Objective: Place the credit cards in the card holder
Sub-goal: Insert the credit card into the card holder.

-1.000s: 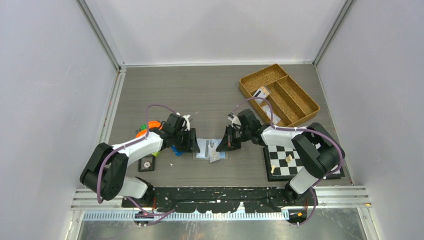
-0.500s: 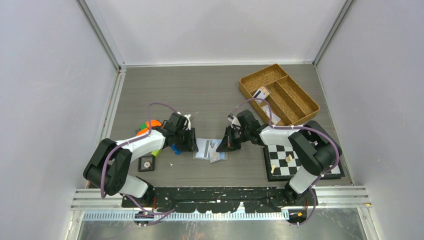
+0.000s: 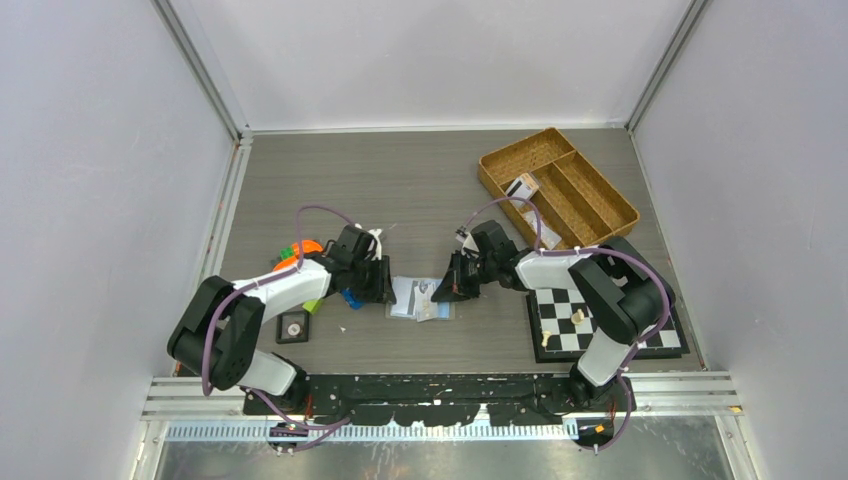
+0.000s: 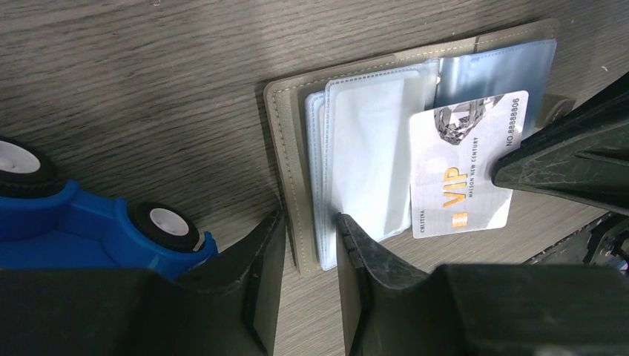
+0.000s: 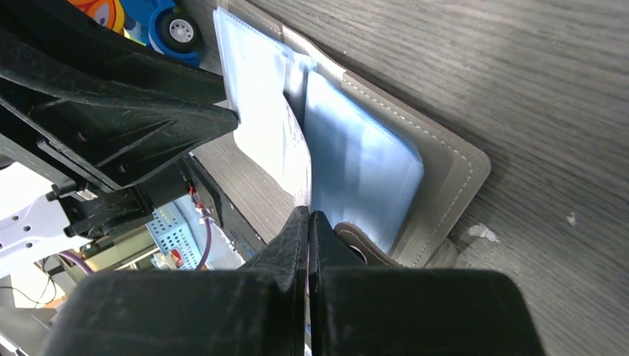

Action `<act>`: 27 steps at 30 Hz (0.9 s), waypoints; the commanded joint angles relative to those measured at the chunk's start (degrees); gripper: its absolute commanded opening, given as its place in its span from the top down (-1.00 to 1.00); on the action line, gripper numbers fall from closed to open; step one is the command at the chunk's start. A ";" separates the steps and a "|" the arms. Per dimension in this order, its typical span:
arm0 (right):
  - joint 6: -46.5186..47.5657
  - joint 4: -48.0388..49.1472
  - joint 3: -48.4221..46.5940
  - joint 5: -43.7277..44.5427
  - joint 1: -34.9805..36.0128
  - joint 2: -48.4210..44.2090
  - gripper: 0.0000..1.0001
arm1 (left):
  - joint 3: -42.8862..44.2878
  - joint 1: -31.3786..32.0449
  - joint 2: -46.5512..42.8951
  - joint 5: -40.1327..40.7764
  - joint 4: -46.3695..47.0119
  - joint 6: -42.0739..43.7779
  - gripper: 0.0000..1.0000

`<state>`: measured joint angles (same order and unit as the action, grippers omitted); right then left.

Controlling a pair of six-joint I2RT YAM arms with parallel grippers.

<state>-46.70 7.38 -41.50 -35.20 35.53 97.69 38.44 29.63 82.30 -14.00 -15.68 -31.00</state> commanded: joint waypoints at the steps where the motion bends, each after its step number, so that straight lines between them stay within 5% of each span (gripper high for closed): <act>1: -0.65 1.63 -1.32 3.75 0.13 0.45 0.99 | 0.95 0.17 0.99 1.41 0.11 1.00 0.35; 27: -4.02 7.22 0.46 6.34 0.87 3.80 0.99 | 0.16 0.17 0.80 -1.77 2.79 -0.11 0.42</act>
<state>-50.78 13.32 -41.43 -32.27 35.59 100.16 38.46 29.63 82.78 -15.18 -15.07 -31.09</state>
